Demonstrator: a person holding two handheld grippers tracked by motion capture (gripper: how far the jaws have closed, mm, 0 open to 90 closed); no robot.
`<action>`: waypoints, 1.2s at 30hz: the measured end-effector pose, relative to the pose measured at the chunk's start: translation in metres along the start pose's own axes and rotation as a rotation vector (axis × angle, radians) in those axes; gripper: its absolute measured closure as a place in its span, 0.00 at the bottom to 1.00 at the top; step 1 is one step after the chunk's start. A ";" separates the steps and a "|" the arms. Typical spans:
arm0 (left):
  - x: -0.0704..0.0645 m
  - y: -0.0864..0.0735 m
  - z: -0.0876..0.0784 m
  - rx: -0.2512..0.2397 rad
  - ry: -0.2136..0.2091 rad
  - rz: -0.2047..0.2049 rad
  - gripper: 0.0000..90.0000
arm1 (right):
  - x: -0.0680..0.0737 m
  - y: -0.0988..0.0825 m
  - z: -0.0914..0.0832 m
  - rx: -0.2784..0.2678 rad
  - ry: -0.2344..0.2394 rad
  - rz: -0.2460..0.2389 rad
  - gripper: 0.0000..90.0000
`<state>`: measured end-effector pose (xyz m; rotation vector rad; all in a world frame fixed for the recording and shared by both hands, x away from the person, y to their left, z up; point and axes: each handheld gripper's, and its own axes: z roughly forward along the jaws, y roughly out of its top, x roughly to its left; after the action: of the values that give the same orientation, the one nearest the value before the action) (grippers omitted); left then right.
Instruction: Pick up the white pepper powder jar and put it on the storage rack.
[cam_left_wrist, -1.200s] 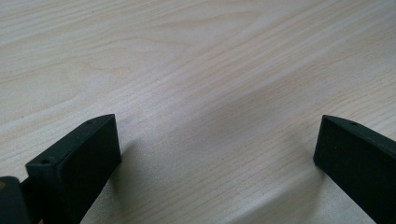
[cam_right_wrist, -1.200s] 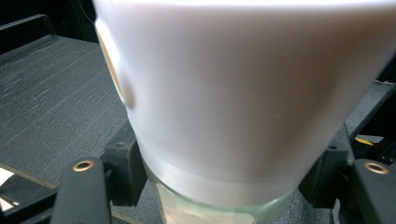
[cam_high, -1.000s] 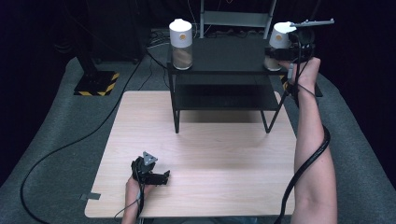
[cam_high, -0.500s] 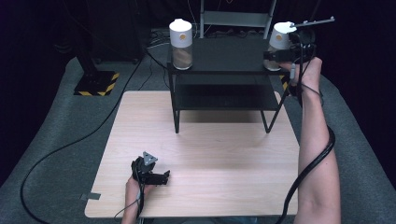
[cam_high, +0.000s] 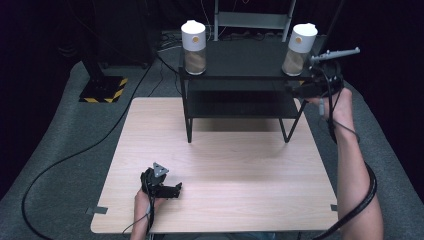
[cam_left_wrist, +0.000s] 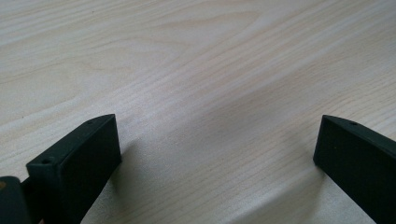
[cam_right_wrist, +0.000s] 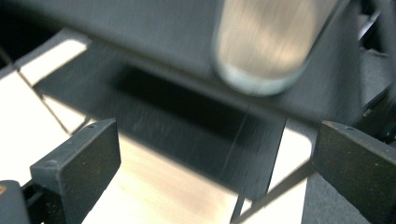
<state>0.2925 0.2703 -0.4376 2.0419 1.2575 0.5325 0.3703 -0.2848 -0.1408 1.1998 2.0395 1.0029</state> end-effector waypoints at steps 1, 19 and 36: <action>0.000 0.000 0.000 0.000 0.000 0.000 0.00 | 0.003 -0.006 0.000 0.006 -0.001 -0.010 0.00; 0.000 0.000 0.000 0.000 0.000 0.000 0.00 | 0.017 -0.135 0.036 0.106 0.062 0.017 0.00; 0.000 0.000 0.000 0.000 0.000 0.000 0.00 | 0.044 -0.269 0.091 0.108 0.081 0.115 0.00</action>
<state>0.2925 0.2703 -0.4376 2.0417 1.2573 0.5326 0.2944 -0.3021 -0.4171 1.3663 2.1316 1.0216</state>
